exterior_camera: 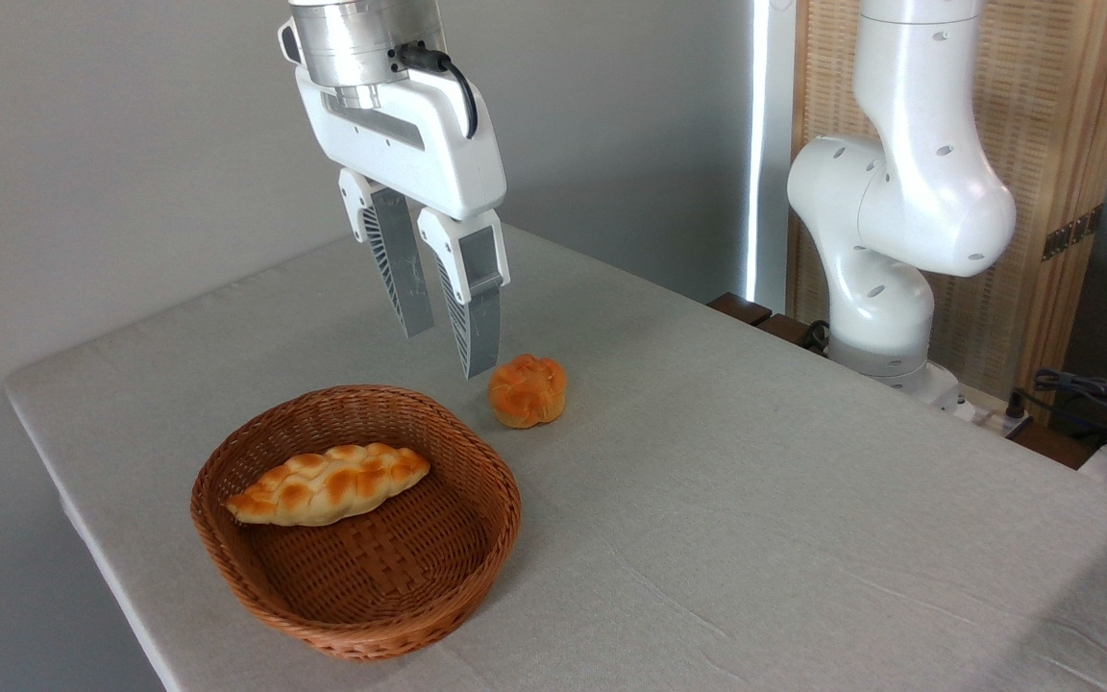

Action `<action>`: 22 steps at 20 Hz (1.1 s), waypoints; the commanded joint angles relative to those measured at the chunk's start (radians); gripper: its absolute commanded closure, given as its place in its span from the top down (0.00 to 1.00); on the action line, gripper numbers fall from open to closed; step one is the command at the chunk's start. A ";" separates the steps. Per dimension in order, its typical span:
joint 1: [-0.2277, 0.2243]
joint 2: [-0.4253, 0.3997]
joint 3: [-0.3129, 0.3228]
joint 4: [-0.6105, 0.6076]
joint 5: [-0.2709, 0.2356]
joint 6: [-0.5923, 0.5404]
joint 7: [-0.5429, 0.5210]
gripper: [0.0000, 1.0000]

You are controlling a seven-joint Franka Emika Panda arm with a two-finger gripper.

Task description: Put bread into the basket

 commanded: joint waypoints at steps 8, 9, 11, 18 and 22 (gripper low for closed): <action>-0.003 -0.002 0.006 0.001 0.002 -0.024 -0.005 1.00; -0.006 -0.010 0.006 -0.014 0.000 -0.020 -0.007 1.00; -0.023 -0.040 0.004 -0.062 -0.017 -0.001 -0.005 1.00; -0.127 -0.166 -0.004 -0.356 -0.128 0.109 -0.013 1.00; -0.190 -0.166 -0.010 -0.471 -0.175 0.193 -0.010 1.00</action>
